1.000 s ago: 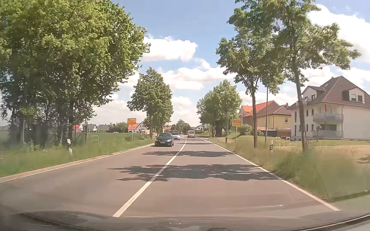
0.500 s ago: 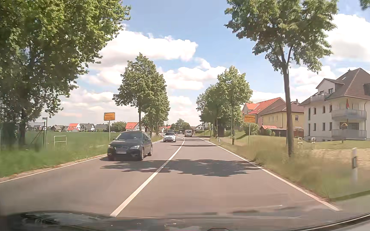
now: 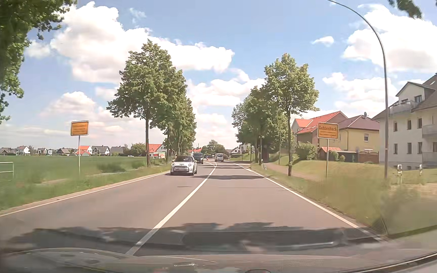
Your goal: Follow the waypoints while adhering to traffic rules and regulations
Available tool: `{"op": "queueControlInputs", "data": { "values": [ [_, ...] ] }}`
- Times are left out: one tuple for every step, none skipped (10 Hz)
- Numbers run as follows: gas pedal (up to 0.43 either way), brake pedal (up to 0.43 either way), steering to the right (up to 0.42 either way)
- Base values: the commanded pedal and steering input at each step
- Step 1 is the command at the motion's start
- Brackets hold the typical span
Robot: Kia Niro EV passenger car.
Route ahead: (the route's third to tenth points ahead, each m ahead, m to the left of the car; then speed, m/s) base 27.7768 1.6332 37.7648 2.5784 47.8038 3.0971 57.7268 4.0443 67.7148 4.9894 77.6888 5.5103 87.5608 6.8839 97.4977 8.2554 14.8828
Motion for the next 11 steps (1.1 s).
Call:
{"op": "queueControlInputs", "data": {
  "values": [
    [0.110, 0.000, -0.004],
    [0.110, 0.000, -0.005],
    [0.110, 0.000, -0.005],
    [0.110, 0.000, -0.005],
    [0.110, 0.000, -0.005],
    [0.118, 0.000, -0.006],
    [0.118, 0.000, -0.005],
    [0.118, 0.000, -0.006],
    [0.138, 0.000, -0.006],
    [0.150, 0.000, -0.006],
    [0.150, 0.000, -0.007]
  ]
}}
